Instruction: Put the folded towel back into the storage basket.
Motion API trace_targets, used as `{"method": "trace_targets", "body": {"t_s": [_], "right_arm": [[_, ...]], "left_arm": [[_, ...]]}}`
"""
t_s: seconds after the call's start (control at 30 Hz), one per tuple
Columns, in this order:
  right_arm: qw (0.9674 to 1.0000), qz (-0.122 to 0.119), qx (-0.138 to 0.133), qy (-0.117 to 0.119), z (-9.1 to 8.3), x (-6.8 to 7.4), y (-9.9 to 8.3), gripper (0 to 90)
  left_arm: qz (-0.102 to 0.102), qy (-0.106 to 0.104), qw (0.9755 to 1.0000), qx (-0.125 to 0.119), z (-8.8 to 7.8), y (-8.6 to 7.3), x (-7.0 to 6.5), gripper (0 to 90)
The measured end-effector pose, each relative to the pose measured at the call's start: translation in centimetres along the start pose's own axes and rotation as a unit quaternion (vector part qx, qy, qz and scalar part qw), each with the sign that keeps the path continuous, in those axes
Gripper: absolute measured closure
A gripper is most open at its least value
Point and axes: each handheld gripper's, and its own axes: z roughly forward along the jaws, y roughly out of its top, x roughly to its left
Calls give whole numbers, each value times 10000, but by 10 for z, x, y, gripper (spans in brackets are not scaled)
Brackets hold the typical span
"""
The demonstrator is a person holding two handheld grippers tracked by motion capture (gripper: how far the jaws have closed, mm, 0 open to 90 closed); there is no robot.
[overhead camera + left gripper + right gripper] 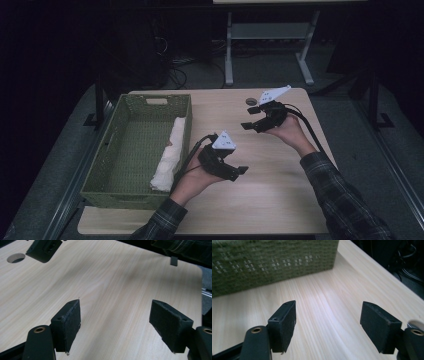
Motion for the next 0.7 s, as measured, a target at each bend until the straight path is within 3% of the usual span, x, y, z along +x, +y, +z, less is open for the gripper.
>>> {"method": "trace_targets", "body": {"t_s": [0.1,0.53,0.6,0.7], "right_arm": [[9999,115,33,-42,-1,1,-12,277],[9985,406,217,-279,0,14,-57,250],[9980,456,303,-320,1,15,-64,242],[9975,537,286,-370,-1,19,-77,240]], "left_arm": [[31,115,9999,26,8,-6,-4,245],[-114,109,9998,90,40,-39,-7,216],[0,196,9998,95,44,-45,-7,215],[-7,253,9996,87,49,-53,-6,210]]}}
